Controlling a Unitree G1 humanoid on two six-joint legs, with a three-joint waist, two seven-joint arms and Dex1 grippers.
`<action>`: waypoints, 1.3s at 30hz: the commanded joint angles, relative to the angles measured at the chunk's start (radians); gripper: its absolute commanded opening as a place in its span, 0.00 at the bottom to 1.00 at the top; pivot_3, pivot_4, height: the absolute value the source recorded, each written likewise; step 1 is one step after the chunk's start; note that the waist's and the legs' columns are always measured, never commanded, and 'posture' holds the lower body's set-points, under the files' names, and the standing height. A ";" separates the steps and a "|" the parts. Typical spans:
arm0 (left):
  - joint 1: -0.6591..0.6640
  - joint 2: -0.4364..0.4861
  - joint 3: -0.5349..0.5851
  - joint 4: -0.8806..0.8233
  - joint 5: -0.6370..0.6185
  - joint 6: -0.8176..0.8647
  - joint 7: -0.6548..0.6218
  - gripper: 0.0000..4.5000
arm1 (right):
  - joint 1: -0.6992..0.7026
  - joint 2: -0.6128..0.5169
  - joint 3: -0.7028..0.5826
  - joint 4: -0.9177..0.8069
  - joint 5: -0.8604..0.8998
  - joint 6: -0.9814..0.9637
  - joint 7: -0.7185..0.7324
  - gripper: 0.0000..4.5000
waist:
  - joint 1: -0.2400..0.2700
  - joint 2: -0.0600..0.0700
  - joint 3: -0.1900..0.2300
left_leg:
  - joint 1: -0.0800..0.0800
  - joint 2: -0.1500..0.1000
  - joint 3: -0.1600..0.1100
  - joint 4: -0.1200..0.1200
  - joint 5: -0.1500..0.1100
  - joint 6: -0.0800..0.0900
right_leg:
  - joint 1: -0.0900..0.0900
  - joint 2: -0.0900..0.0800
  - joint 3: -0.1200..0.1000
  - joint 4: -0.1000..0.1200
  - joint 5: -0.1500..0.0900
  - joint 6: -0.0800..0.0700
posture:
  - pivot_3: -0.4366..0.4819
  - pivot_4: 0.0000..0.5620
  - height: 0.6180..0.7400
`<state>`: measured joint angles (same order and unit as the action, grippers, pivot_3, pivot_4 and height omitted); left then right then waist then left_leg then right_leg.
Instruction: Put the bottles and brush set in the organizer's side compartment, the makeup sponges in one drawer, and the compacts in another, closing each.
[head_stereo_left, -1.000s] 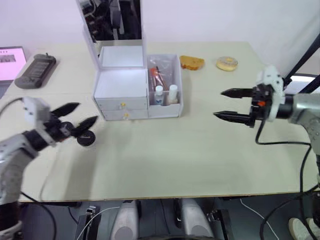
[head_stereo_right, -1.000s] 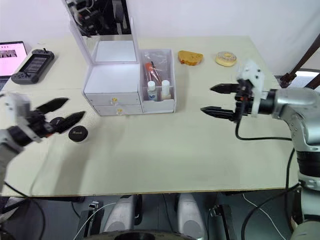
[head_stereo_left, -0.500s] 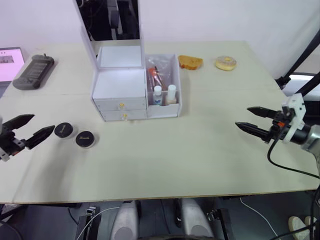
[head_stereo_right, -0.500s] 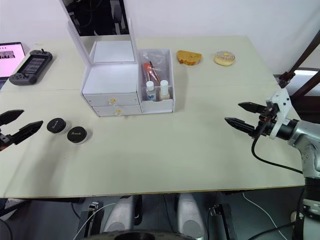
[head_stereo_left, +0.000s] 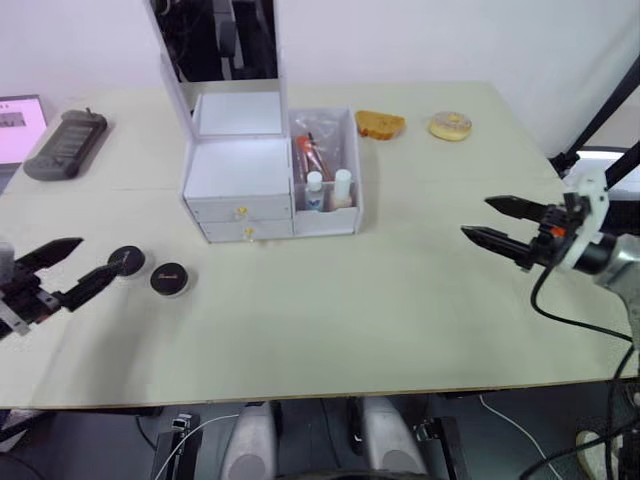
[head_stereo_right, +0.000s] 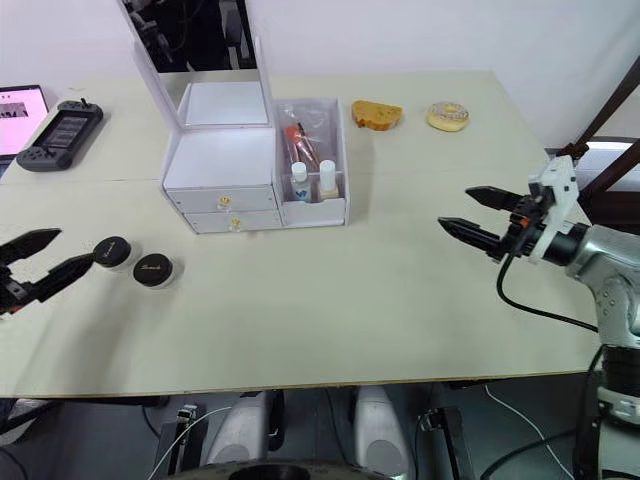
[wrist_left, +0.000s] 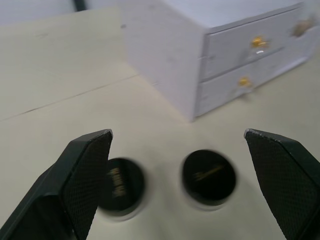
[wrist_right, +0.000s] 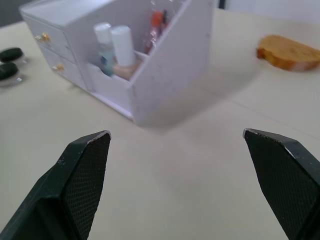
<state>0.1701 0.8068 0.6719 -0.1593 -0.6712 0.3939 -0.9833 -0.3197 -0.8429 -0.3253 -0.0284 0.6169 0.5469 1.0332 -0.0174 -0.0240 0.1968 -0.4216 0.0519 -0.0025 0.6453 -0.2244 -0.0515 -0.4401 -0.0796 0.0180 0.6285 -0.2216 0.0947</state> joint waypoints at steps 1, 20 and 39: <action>0.008 -0.049 -0.056 -0.161 -0.037 0.039 0.074 0.99 | -0.020 -0.002 0.021 -0.105 0.041 0.045 -0.010 1.00 | 0.002 0.000 0.000 | 0.000 0.000 0.000 0.000 0.000 0.000 | 0.000 0.000 0.000 0.000 0.000 0.000 | 0.48 0.27 1.00; -0.158 -0.557 -0.636 -0.348 0.414 0.082 0.810 0.99 | -0.118 0.004 0.154 -0.259 0.010 0.108 -0.078 1.00 | 0.004 -0.001 0.000 | 0.010 -0.001 -0.003 0.002 0.000 0.000 | 0.011 0.002 0.001 0.000 0.000 0.000 | 0.48 0.27 1.00; -0.330 -0.785 -0.714 -0.068 0.607 -0.056 1.009 0.34 | -0.135 -0.024 0.133 -0.350 0.040 0.220 -0.129 1.00 | 0.007 -0.001 0.000 | 0.010 -0.002 -0.003 0.002 0.000 0.000 | 0.012 0.002 0.001 -0.001 -0.002 0.004 | 0.48 0.27 1.00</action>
<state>-0.1336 0.0282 -0.0270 -0.2207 -0.0834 0.3764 0.0214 -0.4455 -0.8510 -0.1645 -0.3459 0.6421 0.7684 0.9093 -0.0103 -0.0251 0.1966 -0.4118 0.0503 -0.0058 0.6471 -0.2244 -0.0512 -0.4279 -0.0779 0.0184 0.6275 -0.2238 0.0985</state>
